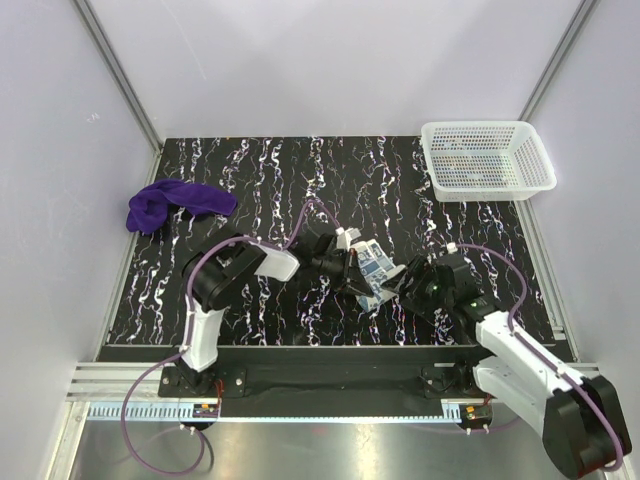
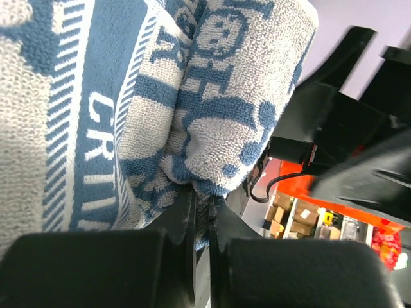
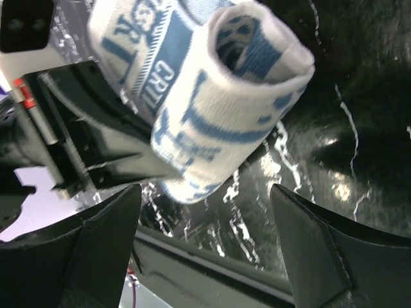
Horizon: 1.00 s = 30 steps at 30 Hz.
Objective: Roll the towels
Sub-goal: Roll the towel
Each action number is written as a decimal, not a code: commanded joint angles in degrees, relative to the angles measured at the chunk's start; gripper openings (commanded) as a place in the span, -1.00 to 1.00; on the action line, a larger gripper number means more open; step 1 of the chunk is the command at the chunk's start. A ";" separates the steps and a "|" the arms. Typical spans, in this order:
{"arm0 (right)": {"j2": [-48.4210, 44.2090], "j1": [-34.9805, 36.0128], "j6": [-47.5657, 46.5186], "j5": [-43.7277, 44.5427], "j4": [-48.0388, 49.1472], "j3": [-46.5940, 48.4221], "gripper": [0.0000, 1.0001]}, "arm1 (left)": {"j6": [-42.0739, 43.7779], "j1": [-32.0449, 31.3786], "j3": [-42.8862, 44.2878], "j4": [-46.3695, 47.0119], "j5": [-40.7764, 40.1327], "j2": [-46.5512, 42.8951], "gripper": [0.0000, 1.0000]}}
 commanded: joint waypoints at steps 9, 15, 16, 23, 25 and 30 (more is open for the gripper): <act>12.27 0.43 1.40 0.25 19.32 -2.46 0.68 | -1.41 0.86 1.77 -0.58 1.83 6.14 -0.99; 19.65 2.89 1.40 1.83 24.60 -1.84 0.52 | -0.80 0.95 3.53 -1.71 3.51 7.63 -0.95; 20.36 3.24 1.49 2.27 25.05 -1.76 0.50 | -0.54 0.95 3.71 -2.06 3.60 7.81 -0.95; 23.00 5.35 1.66 2.88 26.55 -1.23 -0.13 | -0.80 1.30 3.88 -1.45 4.57 8.78 -0.92; 22.56 5.53 0.96 3.06 25.06 -0.44 -0.26 | -0.01 1.39 3.71 -1.80 4.04 7.90 -0.85; 23.09 5.53 -1.67 2.01 19.70 2.98 -0.37 | 7.10 1.39 3.62 -11.11 -3.06 2.37 -0.49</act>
